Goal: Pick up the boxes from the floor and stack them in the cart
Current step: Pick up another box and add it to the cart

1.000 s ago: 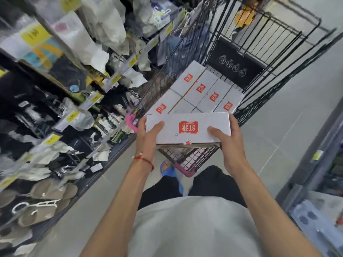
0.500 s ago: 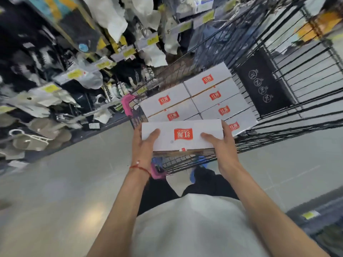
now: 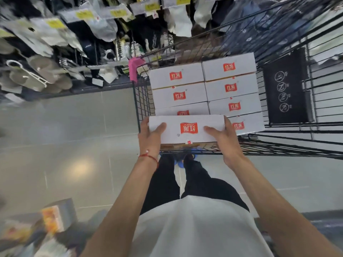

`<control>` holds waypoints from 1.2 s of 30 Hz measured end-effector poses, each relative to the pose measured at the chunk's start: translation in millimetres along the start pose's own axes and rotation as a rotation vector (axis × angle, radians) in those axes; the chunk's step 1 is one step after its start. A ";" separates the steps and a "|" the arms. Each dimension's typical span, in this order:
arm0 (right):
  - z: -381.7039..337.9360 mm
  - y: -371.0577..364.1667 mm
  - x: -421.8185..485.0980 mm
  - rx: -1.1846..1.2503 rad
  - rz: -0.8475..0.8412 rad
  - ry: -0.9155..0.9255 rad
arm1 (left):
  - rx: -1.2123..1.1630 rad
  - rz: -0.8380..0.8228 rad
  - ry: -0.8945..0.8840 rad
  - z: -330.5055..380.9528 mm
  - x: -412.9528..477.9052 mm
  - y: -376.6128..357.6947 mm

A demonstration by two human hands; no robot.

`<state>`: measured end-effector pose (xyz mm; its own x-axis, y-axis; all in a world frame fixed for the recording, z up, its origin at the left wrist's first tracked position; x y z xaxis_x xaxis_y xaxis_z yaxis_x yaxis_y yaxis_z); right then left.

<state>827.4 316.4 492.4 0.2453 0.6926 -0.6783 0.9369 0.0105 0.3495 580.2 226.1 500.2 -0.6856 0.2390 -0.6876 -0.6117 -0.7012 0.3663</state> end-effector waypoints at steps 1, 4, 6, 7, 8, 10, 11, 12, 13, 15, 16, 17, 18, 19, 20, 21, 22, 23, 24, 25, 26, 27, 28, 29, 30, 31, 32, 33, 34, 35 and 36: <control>1.2 -2.1 2.6 -0.020 -0.008 0.012 | 0.014 -0.002 0.013 -3.0 2.3 -2.6; 6.6 -7.8 14.8 -0.097 -0.018 0.032 | 0.053 0.010 0.047 -15.6 8.1 -11.2; 10.6 -7.7 22.1 -0.129 -0.005 0.031 | 0.108 0.012 0.019 -18.7 7.3 -16.8; 11.9 -7.3 25.0 -0.132 -0.003 0.026 | 0.130 0.007 0.004 -19.7 6.3 -20.2; 12.5 -6.6 27.1 -0.127 -0.006 0.022 | 0.157 0.003 -0.013 -20.4 6.3 -22.7; 11.3 -4.9 28.8 -0.102 -0.012 0.011 | 0.191 0.002 -0.034 -19.4 8.4 -26.5; 10.9 -3.7 29.2 -0.092 -0.011 0.004 | 0.206 0.001 -0.034 -18.7 10.0 -28.3; 10.8 -2.1 30.2 -0.083 -0.004 -0.002 | 0.216 0.000 -0.036 -17.4 11.5 -30.3; 9.8 -0.4 31.3 -0.072 0.009 -0.001 | 0.223 -0.004 -0.038 -15.7 11.8 -32.9; 7.9 4.8 34.0 -0.051 0.051 0.006 | 0.236 -0.002 -0.028 -16.2 13.7 -36.9; 7.0 6.3 35.0 -0.049 0.060 0.013 | 0.241 0.001 -0.015 -17.9 15.7 -38.3; 6.8 6.1 36.1 -0.054 0.058 0.020 | 0.247 0.001 -0.005 -19.4 17.6 -39.3; 7.4 5.0 37.2 -0.064 0.051 0.024 | 0.250 -0.008 -0.001 -20.3 19.2 -40.6; 8.3 3.3 38.0 -0.072 0.042 0.024 | 0.255 -0.024 -0.001 -20.5 20.0 -41.8; 9.6 1.7 39.1 -0.084 0.036 0.023 | 0.267 -0.041 -0.006 -20.8 21.0 -42.5; 10.3 0.2 39.8 -0.096 0.031 0.026 | 0.283 -0.054 -0.019 -20.6 22.0 -42.6; 11.1 -1.1 40.2 -0.105 0.024 0.027 | 0.303 -0.066 -0.028 -21.0 22.7 -42.4; 11.5 -2.5 40.2 -0.112 0.015 0.031 | 0.316 -0.074 -0.033 -21.0 22.5 -41.7; 11.7 -3.6 39.4 -0.117 0.006 0.040 | 0.331 -0.086 -0.029 -22.5 23.3 -41.1; 12.6 -4.0 38.6 -0.124 0.002 0.050 | 0.345 -0.100 -0.026 -23.6 23.9 -40.1; 14.5 -3.7 37.8 -0.131 0.005 0.057 | 0.358 -0.117 -0.024 -24.9 25.5 -38.8; 16.9 -2.9 37.4 -0.142 0.014 0.063 | 0.375 -0.134 -0.026 -25.3 26.2 -36.7; 19.3 -2.2 36.9 -0.156 0.022 0.068 | 0.387 -0.154 -0.025 -27.4 28.3 -34.7; 21.2 -2.6 36.0 -0.173 0.024 0.076 | 0.394 -0.172 -0.015 -30.6 30.3 -32.4; 23.2 -3.4 35.1 -0.200 0.023 0.080 | 0.404 -0.189 0.001 -36.2 33.5 -30.0; 24.9 -5.5 34.8 -0.237 0.016 0.088 | 0.422 -0.200 0.018 -41.3 35.5 -27.9; 25.3 -8.4 34.8 -0.283 0.002 0.101 | 0.449 -0.202 0.036 -46.9 37.9 -26.2; 26.3 -11.7 35.6 -0.332 -0.015 0.109 | 0.481 -0.193 0.050 -51.9 40.7 -24.4; 27.9 -14.9 37.6 -0.372 -0.029 0.112 | 0.508 -0.173 0.059 -56.6 45.2 -22.8; 30.4 -17.3 41.4 -0.395 -0.035 0.103 | 0.527 -0.160 0.062 -60.0 49.9 -23.2; 33.3 -18.7 45.8 -0.403 -0.036 0.083 | 0.537 -0.155 0.060 -62.9 54.9 -25.5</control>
<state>829.4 323.9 433.3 0.1783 0.7422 -0.6461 0.7680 0.3055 0.5629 583.0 214.9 413.7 -0.5581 0.2622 -0.7873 -0.8290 -0.2166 0.5155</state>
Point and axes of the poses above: each hand's wrist, its own x-axis towards the middle knuckle, its own y-axis out of the back of the hand, z = x × y, the point moved 10 cm from there along x, towards the middle knuckle, and after that the axes turned 14 degrees about z, right-handed, at the moved point
